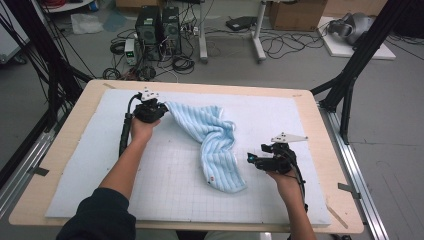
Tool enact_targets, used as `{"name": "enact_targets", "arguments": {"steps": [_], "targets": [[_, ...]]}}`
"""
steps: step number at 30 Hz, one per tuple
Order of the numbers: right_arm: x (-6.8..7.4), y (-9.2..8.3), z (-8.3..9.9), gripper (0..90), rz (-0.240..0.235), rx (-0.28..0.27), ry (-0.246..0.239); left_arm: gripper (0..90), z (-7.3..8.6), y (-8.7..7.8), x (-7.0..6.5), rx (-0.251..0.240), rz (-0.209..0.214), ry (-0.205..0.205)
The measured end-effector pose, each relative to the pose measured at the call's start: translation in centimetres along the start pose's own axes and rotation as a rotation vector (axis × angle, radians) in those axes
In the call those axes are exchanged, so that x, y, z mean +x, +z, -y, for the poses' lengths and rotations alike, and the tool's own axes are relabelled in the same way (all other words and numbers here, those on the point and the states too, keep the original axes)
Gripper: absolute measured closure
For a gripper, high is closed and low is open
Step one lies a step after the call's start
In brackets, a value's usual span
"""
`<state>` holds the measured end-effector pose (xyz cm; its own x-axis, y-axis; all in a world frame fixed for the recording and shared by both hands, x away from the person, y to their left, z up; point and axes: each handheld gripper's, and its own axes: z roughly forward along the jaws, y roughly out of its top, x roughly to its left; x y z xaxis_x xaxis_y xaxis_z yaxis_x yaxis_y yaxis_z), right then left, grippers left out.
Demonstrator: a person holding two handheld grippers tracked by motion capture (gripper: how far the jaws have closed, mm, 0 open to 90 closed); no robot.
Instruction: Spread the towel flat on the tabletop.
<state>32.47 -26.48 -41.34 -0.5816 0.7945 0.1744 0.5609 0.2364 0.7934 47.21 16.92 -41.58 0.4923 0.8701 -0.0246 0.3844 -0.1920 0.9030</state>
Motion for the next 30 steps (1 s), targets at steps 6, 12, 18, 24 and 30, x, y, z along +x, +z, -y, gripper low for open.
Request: {"name": "enact_targets", "arguments": {"steps": [6,12,18,24,30], "targets": [[0.3,0.2,-0.1,29.0,-0.012,-0.012,0.008,54.2,0.6,0.0,0.6,0.011,-0.008,-0.094],[1.2,0.6,-0.2,39.3,-0.043,-0.028,0.002,38.6,1.0,-1.8,1.1,-0.032,-0.003,-0.106],[3.0,1.2,-1.0,46.9,-0.084,-0.045,-0.040,35.8,2.4,-3.3,2.4,-0.026,-0.009,-0.121],[4.9,3.4,-1.3,48.3,-0.115,0.062,-0.106,35.3,3.0,-4.2,3.8,-0.029,-0.022,-0.135],[5.0,4.0,-1.1,85.8,0.055,0.146,-0.241,35.2,3.1,-5.0,4.5,-0.037,-0.032,-0.146]]}}
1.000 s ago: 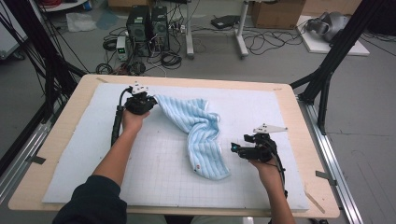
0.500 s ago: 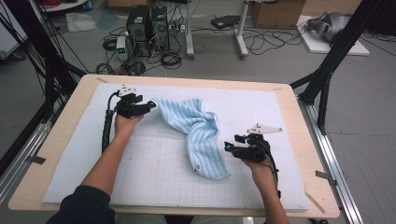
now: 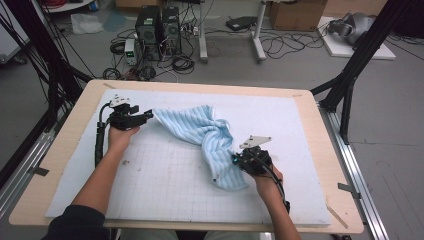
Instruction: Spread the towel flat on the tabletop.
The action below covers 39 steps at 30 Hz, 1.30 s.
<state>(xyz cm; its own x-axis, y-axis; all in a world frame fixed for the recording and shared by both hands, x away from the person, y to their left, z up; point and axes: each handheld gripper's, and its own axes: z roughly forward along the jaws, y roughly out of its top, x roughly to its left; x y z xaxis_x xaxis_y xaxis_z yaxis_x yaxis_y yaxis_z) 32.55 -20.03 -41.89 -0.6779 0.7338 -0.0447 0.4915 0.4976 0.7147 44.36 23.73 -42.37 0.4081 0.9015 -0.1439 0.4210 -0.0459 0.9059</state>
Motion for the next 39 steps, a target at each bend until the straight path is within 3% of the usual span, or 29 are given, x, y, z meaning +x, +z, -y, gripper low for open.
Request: {"name": "enact_targets", "arguments": {"steps": [5,8,13,16,18,21,27,30,32,35,39], "targets": [[-2.9,-2.2,1.3,85.7,0.185,-0.046,0.117,35.2,0.3,-0.6,0.1,-0.003,0.006,0.014],[-4.1,-2.9,2.1,85.7,0.266,-0.041,0.155,35.3,0.5,-0.8,-0.1,0.002,0.017,0.023],[-5.8,-3.0,3.4,85.5,0.354,0.012,0.196,35.9,0.5,-1.0,-0.7,0.004,0.051,0.041],[-6.2,-2.8,3.9,81.1,0.371,0.035,0.214,36.4,0.5,-1.1,-1.1,-0.005,0.070,0.054],[-6.1,-3.2,3.8,73.7,0.355,-0.001,0.226,37.1,0.6,-1.1,-1.3,-0.009,0.087,0.065],[-5.4,-4.2,2.9,66.5,0.295,-0.105,0.208,38.1,1.0,-1.2,-1.5,-0.008,0.106,0.071],[-3.1,-4.3,0.6,57.0,0.134,-0.226,0.177,38.3,1.6,-2.1,-1.5,-0.029,0.128,0.084],[-1.7,-3.5,-0.4,54.5,0.040,-0.242,0.164,34.9,1.9,-2.9,-1.3,-0.053,0.127,0.077],[-0.7,-2.7,-1.0,54.1,-0.010,-0.232,0.140,28.1,2.1,-3.4,-1.0,-0.067,0.108,0.080],[0.8,-1.4,-1.7,53.3,-0.060,-0.203,0.091,23.0,2.4,-4.3,-0.5,-0.070,0.109,0.080],[2.1,0.0,-2.3,49.7,-0.091,-0.160,0.057,21.3,2.9,-5.8,0.1,-0.087,0.108,0.100]]}}
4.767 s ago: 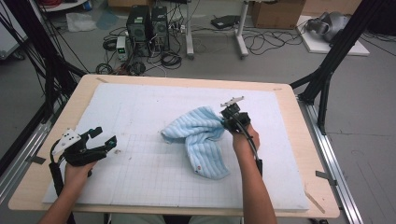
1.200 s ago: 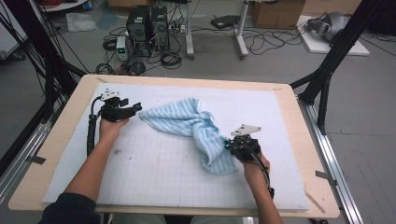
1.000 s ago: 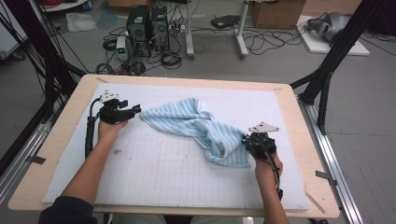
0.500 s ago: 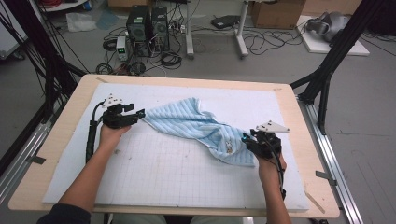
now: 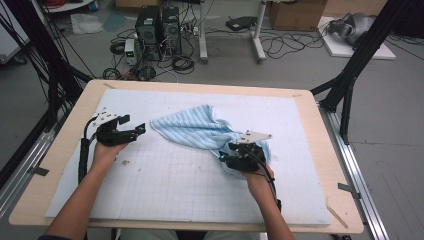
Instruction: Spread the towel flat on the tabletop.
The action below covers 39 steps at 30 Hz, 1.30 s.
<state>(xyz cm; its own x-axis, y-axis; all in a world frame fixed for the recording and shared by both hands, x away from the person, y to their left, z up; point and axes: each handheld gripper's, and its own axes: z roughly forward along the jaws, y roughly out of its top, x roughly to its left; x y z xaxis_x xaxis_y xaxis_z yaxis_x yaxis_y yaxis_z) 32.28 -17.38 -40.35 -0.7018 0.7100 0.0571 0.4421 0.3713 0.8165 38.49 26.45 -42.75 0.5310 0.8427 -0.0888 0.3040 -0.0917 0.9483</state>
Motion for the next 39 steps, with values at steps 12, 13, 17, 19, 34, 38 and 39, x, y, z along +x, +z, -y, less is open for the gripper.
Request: {"name": "enact_targets", "arguments": {"steps": [12,13,17,19,34,38,39], "targets": [[2.2,1.0,-0.9,50.2,-0.012,-0.001,-0.072,22.7,1.6,-3.7,0.8,-0.037,-0.011,0.002],[2.3,1.0,-0.9,50.3,-0.011,0.001,-0.074,22.7,1.6,-3.8,0.8,-0.042,-0.009,0.002],[2.9,1.2,-1.1,52.0,-0.024,0.005,-0.107,22.9,1.6,-4.4,0.7,-0.062,0.005,0.007],[3.0,1.9,-0.8,52.4,-0.033,0.053,-0.104,22.9,1.7,-4.5,0.6,-0.069,0.012,0.006],[1.6,4.8,0.9,82.5,0.075,0.233,-0.122,22.9,2.3,-4.4,-0.5,-0.041,0.048,0.021],[1.2,4.8,0.8,86.5,-0.013,0.210,-0.061,23.0,2.3,-4.4,-0.3,-0.044,0.035,0.010],[1.3,4.9,0.8,86.6,-0.059,0.194,-0.037,23.0,2.3,-4.4,-0.2,-0.048,0.034,0.008]]}}
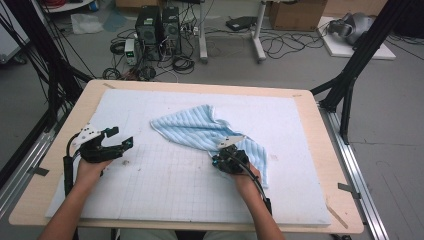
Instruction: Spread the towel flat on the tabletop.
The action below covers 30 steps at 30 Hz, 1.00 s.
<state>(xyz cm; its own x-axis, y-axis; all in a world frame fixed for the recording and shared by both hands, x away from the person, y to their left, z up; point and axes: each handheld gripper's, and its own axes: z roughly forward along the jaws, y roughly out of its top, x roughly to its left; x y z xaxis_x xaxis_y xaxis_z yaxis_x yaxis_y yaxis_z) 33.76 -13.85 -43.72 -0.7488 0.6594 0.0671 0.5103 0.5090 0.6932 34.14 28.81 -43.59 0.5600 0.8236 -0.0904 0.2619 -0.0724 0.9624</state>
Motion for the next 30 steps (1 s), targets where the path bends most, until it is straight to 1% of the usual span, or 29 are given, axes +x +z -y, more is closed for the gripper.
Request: {"name": "enact_targets", "arguments": {"steps": [1,3,4,6,9,10,12,14,16,17,18,19,20,21,22,24,26,27,28,29,30], "targets": [[0.2,0.1,-0.1,86.5,-0.034,-0.012,0.003,23.2,0.0,0.0,0.1,-0.002,-0.002,0.000],[1.1,0.5,-0.6,86.5,-0.107,-0.037,-0.005,23.2,0.0,-0.1,0.2,-0.007,-0.006,-0.004],[1.7,0.7,-0.8,86.5,-0.145,-0.045,-0.012,23.3,0.0,-0.1,0.2,-0.009,-0.007,-0.007],[3.0,1.3,-1.4,86.5,-0.203,-0.058,-0.025,23.3,-0.1,-0.2,0.3,-0.014,-0.010,-0.012],[4.8,2.0,-2.2,86.4,-0.282,-0.069,-0.043,23.3,-0.2,-0.3,0.5,-0.016,-0.012,-0.014],[5.2,2.2,-2.3,86.5,-0.302,-0.073,-0.049,23.3,-0.2,-0.4,0.6,-0.018,-0.014,-0.014],[6.3,2.7,-2.7,86.5,-0.365,-0.079,-0.050,23.3,-0.2,-0.5,0.7,-0.018,-0.018,-0.017],[7.2,3.2,-2.9,86.4,-0.424,-0.088,-0.050,23.3,-0.2,-0.5,0.8,-0.018,-0.021,-0.020],[7.9,3.6,-3.2,86.5,-0.472,-0.096,-0.057,23.3,-0.2,-0.5,0.7,-0.020,-0.022,-0.021],[8.4,3.9,-3.3,86.4,-0.506,-0.098,-0.060,23.3,-0.2,-0.5,0.7,-0.020,-0.020,-0.018],[8.7,4.1,-3.3,85.8,-0.516,-0.097,-0.068,23.4,-0.2,-0.5,0.7,-0.021,-0.020,-0.020],[8.7,4.1,-3.4,83.0,-0.516,-0.094,-0.076,23.4,-0.2,-0.5,0.7,-0.017,-0.020,-0.018],[8.6,3.9,-3.4,78.5,-0.504,-0.090,-0.081,23.4,-0.2,-0.5,0.7,-0.017,-0.019,-0.018],[8.3,3.5,-3.4,72.3,-0.502,-0.093,-0.071,23.4,-0.2,-0.5,0.7,-0.015,-0.018,-0.018],[7.8,3.0,-3.4,67.9,-0.493,-0.115,-0.056,23.4,-0.2,-0.5,0.6,-0.014,-0.016,-0.018],[6.4,1.3,-3.3,61.8,-0.466,-0.170,-0.027,23.5,-0.2,-0.4,0.5,-0.009,-0.012,-0.016],[4.6,-0.6,-3.0,58.0,-0.407,-0.226,0.010,24.0,-0.1,-0.3,0.4,-0.003,-0.010,-0.012],[3.7,-1.5,-2.7,57.5,-0.362,-0.245,0.023,24.4,-0.1,-0.2,0.3,0.000,-0.008,-0.009],[2.8,-2.4,-2.3,57.4,-0.285,-0.247,0.027,24.5,-0.1,-0.2,0.2,0.002,-0.004,-0.007],[2.0,-3.2,-1.9,57.4,-0.201,-0.234,0.028,24.8,-0.1,-0.1,0.1,0.004,-0.001,-0.006],[1.2,-3.8,-1.3,57.4,-0.131,-0.223,0.042,25.3,-0.1,0.0,0.0,0.004,0.001,-0.005]]}}
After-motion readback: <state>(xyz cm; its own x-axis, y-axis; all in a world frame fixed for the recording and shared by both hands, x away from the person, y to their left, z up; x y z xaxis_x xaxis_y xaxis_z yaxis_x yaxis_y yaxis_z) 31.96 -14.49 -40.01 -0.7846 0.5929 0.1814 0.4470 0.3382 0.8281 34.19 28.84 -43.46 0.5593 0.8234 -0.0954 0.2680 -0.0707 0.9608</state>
